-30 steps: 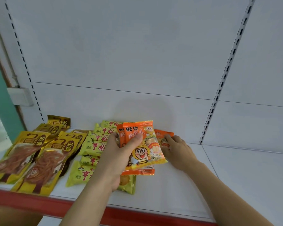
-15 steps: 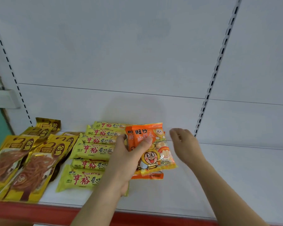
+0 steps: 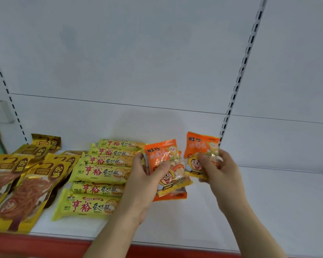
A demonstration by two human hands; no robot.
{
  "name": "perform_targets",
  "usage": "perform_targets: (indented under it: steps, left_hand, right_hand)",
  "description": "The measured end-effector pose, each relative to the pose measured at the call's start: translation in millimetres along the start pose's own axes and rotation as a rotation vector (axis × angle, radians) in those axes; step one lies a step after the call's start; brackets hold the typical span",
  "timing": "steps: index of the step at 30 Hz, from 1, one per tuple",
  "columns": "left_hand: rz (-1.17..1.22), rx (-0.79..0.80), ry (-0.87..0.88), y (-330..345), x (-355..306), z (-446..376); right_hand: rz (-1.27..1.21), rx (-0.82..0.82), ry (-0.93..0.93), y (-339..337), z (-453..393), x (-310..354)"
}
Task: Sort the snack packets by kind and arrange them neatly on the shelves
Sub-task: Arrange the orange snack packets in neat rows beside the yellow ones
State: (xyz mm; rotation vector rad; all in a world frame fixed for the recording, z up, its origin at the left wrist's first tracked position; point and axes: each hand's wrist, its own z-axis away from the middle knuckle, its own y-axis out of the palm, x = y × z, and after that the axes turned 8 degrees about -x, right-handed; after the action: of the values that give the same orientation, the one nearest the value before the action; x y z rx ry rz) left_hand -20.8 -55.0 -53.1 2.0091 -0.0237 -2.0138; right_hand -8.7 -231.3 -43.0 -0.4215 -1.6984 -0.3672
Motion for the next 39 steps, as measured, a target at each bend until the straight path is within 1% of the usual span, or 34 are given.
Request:
perform_targets:
  steps: [1, 2, 4, 6, 9, 10, 12, 13, 14, 16, 18, 20, 22, 24, 26, 27, 28, 29, 30, 31, 33, 34, 36, 38, 39]
  left_hand:
    - [0.013, -0.038, 0.009, -4, -1, 0]
    - [0.031, -0.072, 0.012, -7, -4, -1]
    - [0.073, -0.126, 0.017, -17, -13, -1]
    - [0.096, -0.156, 0.025, -28, -21, -3]
    - [0.069, -0.151, 0.024, -41, -27, -7]
    - [0.054, -0.141, 0.013, -43, -26, -7]
    - [0.034, -0.12, -0.005, -44, -21, -5]
    - [0.031, -0.113, -0.008, -44, -19, -4]
    - [0.031, -0.106, -0.006, -44, -17, -3]
    - [0.04, -0.086, -0.001, -44, -14, -2]
    - [0.044, -0.067, 0.0, -44, -12, -2]
    - [0.043, -0.043, -0.005, -44, -10, -2]
    - [0.034, -0.021, -0.011, -44, -8, 0]
    - [0.024, -0.001, -0.016, -41, -6, 2]
    - [0.018, 0.022, -0.011, -38, -5, 4]
    - [0.021, 0.035, -0.005, -37, -4, 3]
    - [0.024, 0.047, -0.001, -35, -4, 3]
    - [0.025, 0.056, 0.008, -33, -3, 4]
    - [0.016, 0.061, 0.028, -30, -2, 5]
    - [-0.002, 0.07, 0.049, -27, 0, 5]
    - [-0.026, 0.059, 0.09, -22, 5, 7]
    - [-0.019, 0.044, 0.098, -20, 7, 8]
    - [0.016, 0.049, 0.057, -17, 5, 13]
    - [0.044, 0.075, -0.025, -16, 4, 14]
    - [0.039, 0.084, -0.028, -17, 4, 16]
  right_hand:
    - [0.034, -0.058, -0.031, 1, -5, -2]
    - [0.098, -0.082, -0.074, 2, -9, -6]
    - [0.253, -0.023, -0.14, 12, -15, -18]
    - [0.358, 0.059, -0.163, 29, -21, -32]
    - [0.502, 0.151, -0.25, 56, -26, -49]
    - [0.59, 0.179, -0.31, 62, -25, -55]
    - [0.909, 0.216, -0.45, 70, -23, -69]
    - [1.07, 0.228, -0.491, 71, -23, -75]
    - [1.161, 0.251, -0.483, 70, -23, -80]
    - [1.188, 0.317, -0.407, 67, -27, -83]
    - [1.197, 0.378, -0.409, 65, -29, -86]
    - [1.23, 0.402, -0.422, 64, -28, -86]
    - [1.22, 0.421, -0.422, 63, -30, -84]
    - [1.168, 0.443, -0.383, 59, -32, -80]
    - [1.05, 0.372, -0.393, 51, -28, -62]
    - [0.931, 0.28, -0.387, 45, -22, -50]
    - [0.764, 0.173, -0.331, 37, -11, -38]
    - [0.548, 0.106, -0.246, 31, 2, -27]
    - [0.361, 0.092, -0.159, 25, 17, -15]
    - [0.257, 0.141, -0.117, 21, 32, -4]
    - [0.274, 0.27, -0.148, 16, 54, 3]
    - [0.291, 0.286, -0.153, 15, 60, 2]
    - [0.244, 0.227, -0.109, 14, 61, -3]
    - [0.11, 0.173, -0.002, 9, 56, -6]
    - [0.043, 0.144, 0.041, 7, 53, -6]
